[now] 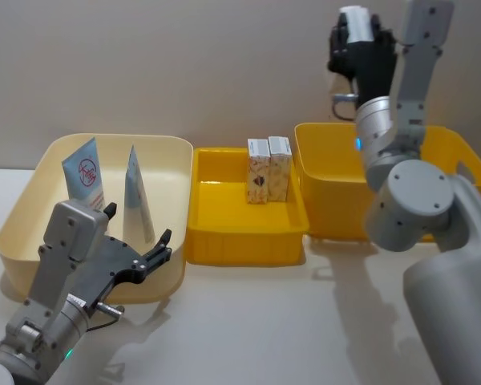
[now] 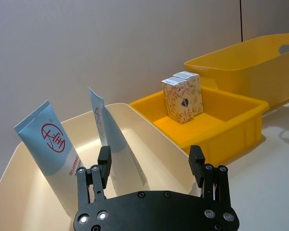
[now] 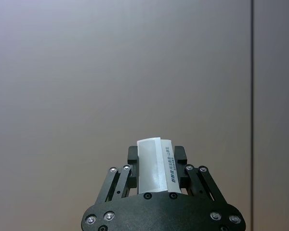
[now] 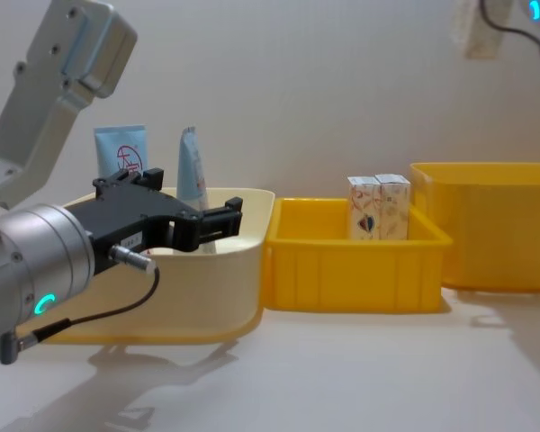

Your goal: Bimanual collaborative sorting of washing and personal care products

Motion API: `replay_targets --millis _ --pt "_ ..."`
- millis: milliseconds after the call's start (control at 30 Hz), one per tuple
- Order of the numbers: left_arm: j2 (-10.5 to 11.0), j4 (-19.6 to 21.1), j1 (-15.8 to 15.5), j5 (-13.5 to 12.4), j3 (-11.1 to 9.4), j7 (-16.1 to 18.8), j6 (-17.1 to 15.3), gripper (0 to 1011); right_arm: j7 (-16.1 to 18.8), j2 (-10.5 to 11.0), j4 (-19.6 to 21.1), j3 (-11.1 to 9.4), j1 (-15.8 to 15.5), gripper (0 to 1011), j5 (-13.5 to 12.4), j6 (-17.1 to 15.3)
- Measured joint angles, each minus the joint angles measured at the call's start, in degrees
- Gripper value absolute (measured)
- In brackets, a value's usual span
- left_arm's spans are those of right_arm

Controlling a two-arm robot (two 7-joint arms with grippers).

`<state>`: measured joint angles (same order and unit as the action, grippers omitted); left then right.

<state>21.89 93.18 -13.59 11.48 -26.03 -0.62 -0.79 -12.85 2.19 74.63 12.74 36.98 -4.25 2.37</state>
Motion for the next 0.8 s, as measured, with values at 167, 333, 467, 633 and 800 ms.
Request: replay_targets --millis 167,333,467,633,800 --pt "0.0 0.0 0.0 0.0 0.0 0.0 0.0 1004 -1.94 0.89 0.01 -1.24 0.2 438 1.6 0.63" --pt "0.0 0.0 0.0 0.0 0.0 0.0 0.0 1003 -4.36 1.94 -0.17 -2.7 0.38 438 3.6 1.15" --pt "0.0 0.0 0.0 0.0 0.0 0.0 0.0 1003 -6.29 2.72 -0.55 -3.77 0.54 436 5.08 1.44" --pt "0.0 0.0 0.0 0.0 0.0 0.0 0.0 1004 -8.1 3.7 -1.1 -5.07 0.72 438 6.6 1.66" --pt "0.0 0.0 0.0 0.0 0.0 0.0 0.0 1004 -9.42 4.42 -1.57 -6.04 0.82 436 7.78 1.89"
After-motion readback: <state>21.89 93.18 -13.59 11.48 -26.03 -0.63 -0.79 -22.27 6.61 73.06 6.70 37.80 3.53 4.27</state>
